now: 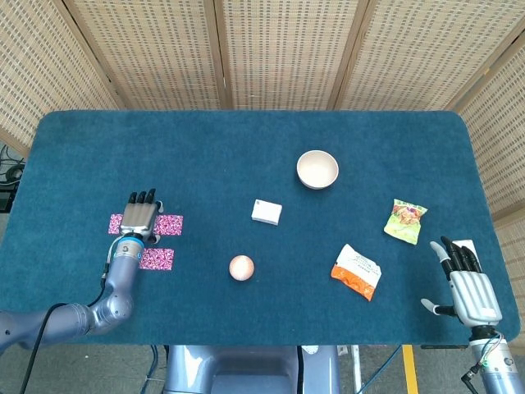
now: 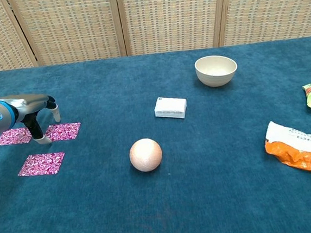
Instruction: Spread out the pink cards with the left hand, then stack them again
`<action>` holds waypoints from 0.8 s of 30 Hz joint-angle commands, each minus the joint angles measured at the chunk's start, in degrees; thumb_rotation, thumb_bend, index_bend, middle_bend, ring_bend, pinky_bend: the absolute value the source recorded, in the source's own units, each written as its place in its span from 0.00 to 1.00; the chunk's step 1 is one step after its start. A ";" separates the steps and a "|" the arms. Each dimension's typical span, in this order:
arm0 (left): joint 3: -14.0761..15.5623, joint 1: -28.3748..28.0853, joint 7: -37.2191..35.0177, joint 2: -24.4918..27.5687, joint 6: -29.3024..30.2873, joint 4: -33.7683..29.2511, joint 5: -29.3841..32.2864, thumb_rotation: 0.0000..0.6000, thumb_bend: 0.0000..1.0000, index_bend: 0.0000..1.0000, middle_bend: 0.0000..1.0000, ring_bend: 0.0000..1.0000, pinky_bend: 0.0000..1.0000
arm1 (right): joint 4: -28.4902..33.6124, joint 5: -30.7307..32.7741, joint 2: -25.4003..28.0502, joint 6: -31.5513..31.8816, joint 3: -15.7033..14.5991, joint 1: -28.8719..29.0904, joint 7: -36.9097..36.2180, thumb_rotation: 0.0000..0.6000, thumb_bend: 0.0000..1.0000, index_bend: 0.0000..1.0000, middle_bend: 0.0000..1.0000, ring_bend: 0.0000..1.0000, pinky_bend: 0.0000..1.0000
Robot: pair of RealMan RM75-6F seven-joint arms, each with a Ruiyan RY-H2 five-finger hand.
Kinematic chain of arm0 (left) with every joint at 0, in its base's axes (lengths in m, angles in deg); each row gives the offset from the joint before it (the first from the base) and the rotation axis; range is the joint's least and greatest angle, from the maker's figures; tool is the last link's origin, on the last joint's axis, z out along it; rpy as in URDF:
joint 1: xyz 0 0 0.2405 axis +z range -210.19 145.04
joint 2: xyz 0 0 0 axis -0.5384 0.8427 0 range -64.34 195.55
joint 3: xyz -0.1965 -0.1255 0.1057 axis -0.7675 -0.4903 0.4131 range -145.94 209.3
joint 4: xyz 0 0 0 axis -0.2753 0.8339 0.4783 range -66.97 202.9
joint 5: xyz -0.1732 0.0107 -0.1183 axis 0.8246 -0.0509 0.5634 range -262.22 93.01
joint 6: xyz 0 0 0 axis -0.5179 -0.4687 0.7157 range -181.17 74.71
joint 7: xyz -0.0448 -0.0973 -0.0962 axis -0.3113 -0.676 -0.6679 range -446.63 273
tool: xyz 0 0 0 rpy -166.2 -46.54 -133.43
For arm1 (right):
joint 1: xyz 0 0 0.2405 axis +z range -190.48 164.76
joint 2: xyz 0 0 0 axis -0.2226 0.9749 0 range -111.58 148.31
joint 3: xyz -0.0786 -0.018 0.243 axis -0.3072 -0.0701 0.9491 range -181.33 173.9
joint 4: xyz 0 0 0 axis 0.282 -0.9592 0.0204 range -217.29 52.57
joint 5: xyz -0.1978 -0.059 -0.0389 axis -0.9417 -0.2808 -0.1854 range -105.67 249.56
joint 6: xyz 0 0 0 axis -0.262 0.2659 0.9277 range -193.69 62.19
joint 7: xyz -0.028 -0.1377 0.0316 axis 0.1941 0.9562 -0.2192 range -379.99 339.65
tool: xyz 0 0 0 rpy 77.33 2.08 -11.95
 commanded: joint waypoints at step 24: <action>-0.20 0.10 1.78 -1.32 -0.45 2.15 1.13 1.00 0.28 0.32 0.00 0.00 0.00 | -0.04 -0.16 -0.14 -0.01 -0.15 0.00 0.16 1.00 0.10 0.00 0.00 0.00 0.00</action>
